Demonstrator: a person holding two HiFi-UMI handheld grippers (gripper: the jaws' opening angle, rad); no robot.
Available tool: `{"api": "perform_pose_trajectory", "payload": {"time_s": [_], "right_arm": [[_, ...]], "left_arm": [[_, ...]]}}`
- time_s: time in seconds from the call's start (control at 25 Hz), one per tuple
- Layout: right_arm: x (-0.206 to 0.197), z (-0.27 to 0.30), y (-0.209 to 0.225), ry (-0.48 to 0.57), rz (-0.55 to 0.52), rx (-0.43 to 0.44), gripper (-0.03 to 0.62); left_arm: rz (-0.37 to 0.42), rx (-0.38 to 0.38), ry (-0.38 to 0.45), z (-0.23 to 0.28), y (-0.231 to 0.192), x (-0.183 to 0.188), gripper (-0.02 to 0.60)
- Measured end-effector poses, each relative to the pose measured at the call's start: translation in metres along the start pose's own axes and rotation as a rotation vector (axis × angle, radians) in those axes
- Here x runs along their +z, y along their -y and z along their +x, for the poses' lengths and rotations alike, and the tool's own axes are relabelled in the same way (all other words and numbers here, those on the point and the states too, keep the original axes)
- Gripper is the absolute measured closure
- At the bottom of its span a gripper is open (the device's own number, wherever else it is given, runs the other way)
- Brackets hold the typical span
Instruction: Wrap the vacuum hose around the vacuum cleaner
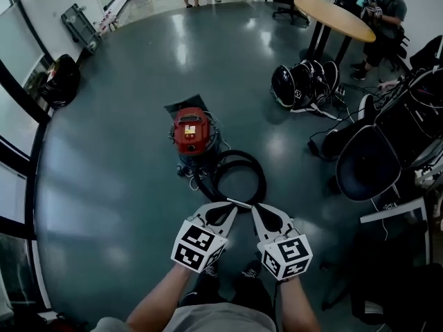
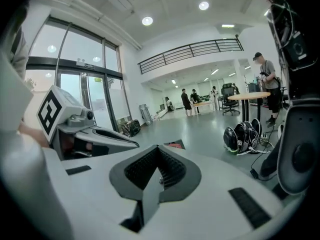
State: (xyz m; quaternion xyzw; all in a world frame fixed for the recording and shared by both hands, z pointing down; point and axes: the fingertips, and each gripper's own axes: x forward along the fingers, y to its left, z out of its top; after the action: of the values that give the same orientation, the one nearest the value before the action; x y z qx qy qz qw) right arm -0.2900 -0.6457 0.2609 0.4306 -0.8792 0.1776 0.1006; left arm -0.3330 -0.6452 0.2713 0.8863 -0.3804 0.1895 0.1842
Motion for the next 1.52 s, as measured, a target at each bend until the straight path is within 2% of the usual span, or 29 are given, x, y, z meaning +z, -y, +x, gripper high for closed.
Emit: {"api": "perform_pose_trajectory", "payload": {"time_s": [0.24, 0.44, 0.72, 0.88, 1.52], "right_arm": [[0.040, 0.006, -0.067, 0.059, -0.031, 0.025, 0.591], [0.062, 0.007, -0.096, 0.117, -0.079, 0.015, 0.591], [0.093, 0.002, -0.128, 0.177, -0.115, 0.025, 0.591], [0.106, -0.004, -0.138, 0.192, -0.132, 0.031, 0.591], [0.102, -0.004, -0.147, 0.215, -0.163, 0.029, 0.591]], "left_arm": [[-0.007, 0.023, 0.081, -0.064, -0.019, 0.027, 0.575], [0.012, 0.042, 0.147, -0.099, -0.031, 0.036, 0.575], [0.047, 0.025, 0.207, -0.131, -0.029, 0.054, 0.575], [0.062, 0.015, 0.226, -0.142, -0.024, 0.067, 0.575], [0.044, 0.002, 0.246, -0.145, -0.025, 0.056, 0.575]]}}
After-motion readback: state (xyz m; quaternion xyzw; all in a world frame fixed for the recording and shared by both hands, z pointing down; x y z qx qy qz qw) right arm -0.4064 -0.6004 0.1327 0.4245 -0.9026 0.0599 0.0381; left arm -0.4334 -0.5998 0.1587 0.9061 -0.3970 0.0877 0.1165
